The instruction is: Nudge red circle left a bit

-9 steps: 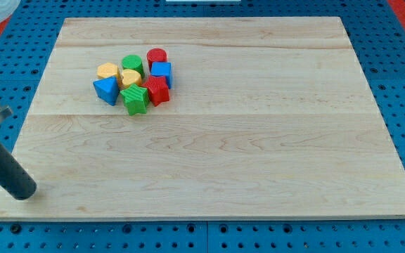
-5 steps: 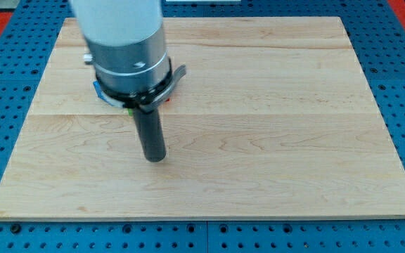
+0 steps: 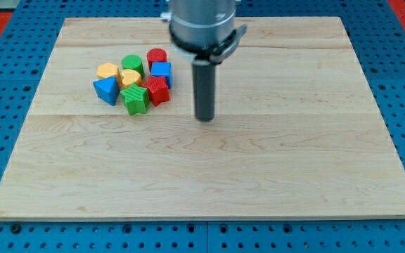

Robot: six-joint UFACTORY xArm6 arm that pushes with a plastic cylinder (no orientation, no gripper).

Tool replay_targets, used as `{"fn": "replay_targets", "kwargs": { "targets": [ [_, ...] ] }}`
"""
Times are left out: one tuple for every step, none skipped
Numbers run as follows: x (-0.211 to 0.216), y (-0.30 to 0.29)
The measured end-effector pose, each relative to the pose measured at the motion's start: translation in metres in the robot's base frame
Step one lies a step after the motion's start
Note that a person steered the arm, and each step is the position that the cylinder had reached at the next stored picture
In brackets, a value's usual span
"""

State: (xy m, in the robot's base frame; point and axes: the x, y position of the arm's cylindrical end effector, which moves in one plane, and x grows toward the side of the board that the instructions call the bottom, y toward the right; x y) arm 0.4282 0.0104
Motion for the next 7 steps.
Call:
{"fn": "replay_targets", "kwargs": {
  "targets": [
    [-0.049,0.007],
    [-0.062,-0.001],
    [-0.092,-0.002],
    [-0.128,-0.040],
    [-0.142,-0.099],
    [-0.132,-0.139],
    [-0.106,-0.137]
  ]
}}
